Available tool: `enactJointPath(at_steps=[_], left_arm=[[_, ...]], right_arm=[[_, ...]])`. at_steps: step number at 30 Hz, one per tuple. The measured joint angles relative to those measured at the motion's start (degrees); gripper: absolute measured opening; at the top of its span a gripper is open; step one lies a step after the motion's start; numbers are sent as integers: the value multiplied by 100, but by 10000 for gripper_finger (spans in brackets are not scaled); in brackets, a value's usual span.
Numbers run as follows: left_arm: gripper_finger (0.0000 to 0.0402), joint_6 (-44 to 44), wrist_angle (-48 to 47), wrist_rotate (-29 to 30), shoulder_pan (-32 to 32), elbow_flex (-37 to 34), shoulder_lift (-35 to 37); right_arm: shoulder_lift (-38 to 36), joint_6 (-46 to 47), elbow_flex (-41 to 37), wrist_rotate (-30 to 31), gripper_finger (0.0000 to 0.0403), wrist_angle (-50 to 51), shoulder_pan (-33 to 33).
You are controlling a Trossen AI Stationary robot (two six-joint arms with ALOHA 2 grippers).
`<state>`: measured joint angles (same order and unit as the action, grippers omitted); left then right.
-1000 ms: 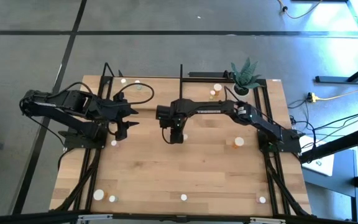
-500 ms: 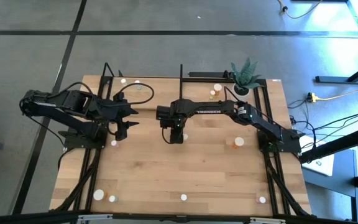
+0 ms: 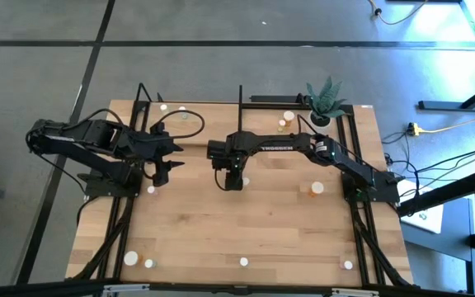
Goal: Pick and place medicine bottles onto shelf by color
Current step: Put the top right pink pill bottle on the shelf
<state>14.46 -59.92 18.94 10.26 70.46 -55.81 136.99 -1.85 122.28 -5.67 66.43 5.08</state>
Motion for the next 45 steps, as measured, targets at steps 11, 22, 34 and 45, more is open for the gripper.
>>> enactJointPath(at_steps=[11,22,34,45], left_arm=[[195,2,-126,2,0,0,0],[195,14,-135,-2,0,0,0],[195,18,28,-53,0,0,-326],[195,-572,641,-1088,-669,0,-1253]], right_arm=[[-6,337,640,2,198,282,55],[-424,622,1173,170,198,996,48],[-1902,582,1191,909,198,1122,-13],[-3161,314,1189,909,198,1103,-136]])
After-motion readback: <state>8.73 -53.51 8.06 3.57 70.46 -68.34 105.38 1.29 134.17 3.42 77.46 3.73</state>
